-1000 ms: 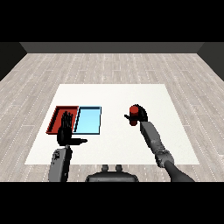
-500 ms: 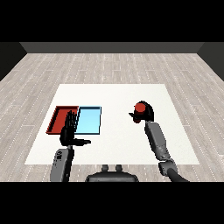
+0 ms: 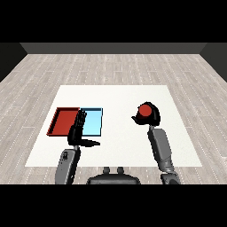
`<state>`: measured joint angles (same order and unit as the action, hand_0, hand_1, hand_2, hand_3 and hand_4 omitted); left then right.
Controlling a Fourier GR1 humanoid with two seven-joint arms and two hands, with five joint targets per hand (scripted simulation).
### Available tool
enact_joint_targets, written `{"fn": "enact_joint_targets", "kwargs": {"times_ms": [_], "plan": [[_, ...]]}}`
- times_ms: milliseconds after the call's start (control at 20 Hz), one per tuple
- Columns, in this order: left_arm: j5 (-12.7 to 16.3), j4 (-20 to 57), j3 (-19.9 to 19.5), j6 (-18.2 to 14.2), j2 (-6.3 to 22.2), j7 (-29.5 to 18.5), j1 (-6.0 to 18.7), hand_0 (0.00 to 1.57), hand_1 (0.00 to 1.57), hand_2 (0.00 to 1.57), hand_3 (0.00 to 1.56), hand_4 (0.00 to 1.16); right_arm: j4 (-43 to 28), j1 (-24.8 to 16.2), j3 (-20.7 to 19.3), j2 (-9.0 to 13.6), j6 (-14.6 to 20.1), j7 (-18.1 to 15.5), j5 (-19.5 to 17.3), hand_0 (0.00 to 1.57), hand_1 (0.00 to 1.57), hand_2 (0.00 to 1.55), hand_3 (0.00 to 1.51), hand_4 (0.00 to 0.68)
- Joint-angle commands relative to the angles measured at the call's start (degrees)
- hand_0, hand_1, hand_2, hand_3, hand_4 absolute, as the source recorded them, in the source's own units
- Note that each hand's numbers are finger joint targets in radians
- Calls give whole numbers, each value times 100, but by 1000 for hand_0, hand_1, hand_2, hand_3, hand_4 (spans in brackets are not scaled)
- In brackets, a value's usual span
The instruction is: Pick the red can and put it in the red box
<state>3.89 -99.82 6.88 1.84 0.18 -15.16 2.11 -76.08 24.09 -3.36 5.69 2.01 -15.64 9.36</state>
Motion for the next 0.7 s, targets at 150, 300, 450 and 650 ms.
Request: {"fn": "enact_joint_targets", "kwargs": {"times_ms": [150, 300, 450, 650], "plan": [[-436, 413, 732, -755, -17, 548, 657, 0, 0, 0, 0, 0, -564, -173, 1688, -556, 1729, 68, -229, 1438, 1438, 1410, 1381, 622], [-357, 975, 946, -968, -17, 521, 1107, 0, 0, 0, 0, 0, -934, -346, 1897, -563, 1767, -65, -260, 1421, 1421, 1410, 1395, 627], [-211, 1062, 949, -906, -18, 536, 1010, 0, 0, 0, 0, 0, -1154, -304, 2027, -566, 1964, 150, -227, 1436, 1436, 1427, 1397, 632], [-209, 1459, 1651, -1569, -17, 222, 959, 0, 0, 0, 0, 0, -1050, -387, 2206, -568, 1902, -114, -198, 1442, 1442, 1430, 1395, 616]]}}
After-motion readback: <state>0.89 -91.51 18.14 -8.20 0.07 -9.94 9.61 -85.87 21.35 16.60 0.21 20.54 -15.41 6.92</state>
